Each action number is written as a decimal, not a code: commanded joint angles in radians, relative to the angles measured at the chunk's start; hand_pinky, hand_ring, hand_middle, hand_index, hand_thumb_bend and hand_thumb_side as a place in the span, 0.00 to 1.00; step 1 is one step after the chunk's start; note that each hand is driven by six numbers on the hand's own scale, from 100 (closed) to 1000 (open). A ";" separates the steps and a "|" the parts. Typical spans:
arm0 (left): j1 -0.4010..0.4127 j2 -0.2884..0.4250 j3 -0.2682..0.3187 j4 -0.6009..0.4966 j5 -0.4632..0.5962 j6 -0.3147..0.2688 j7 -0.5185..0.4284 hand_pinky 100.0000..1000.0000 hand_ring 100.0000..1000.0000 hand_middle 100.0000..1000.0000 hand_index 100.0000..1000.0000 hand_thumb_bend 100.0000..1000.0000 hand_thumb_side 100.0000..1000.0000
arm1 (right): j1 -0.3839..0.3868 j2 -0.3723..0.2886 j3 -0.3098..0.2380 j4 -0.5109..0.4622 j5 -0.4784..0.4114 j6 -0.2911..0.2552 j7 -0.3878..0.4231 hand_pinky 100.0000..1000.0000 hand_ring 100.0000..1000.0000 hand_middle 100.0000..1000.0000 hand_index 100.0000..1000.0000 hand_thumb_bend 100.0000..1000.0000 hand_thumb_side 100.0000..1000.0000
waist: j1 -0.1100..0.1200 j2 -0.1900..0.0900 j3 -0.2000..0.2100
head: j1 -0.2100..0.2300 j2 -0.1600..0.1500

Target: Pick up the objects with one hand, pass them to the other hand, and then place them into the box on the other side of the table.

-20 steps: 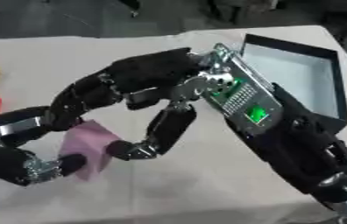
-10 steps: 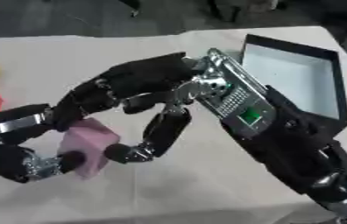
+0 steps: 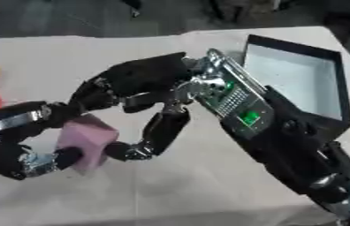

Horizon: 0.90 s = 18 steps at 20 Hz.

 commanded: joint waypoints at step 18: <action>-0.027 -0.008 0.021 -0.018 0.067 -0.016 -0.012 0.80 0.57 0.55 0.77 0.12 1.00 | 0.005 0.004 -0.036 -0.004 -0.115 -0.191 0.027 0.76 0.65 0.29 0.89 0.00 0.11 | 0.002 -0.010 -0.002 | -0.011 -0.002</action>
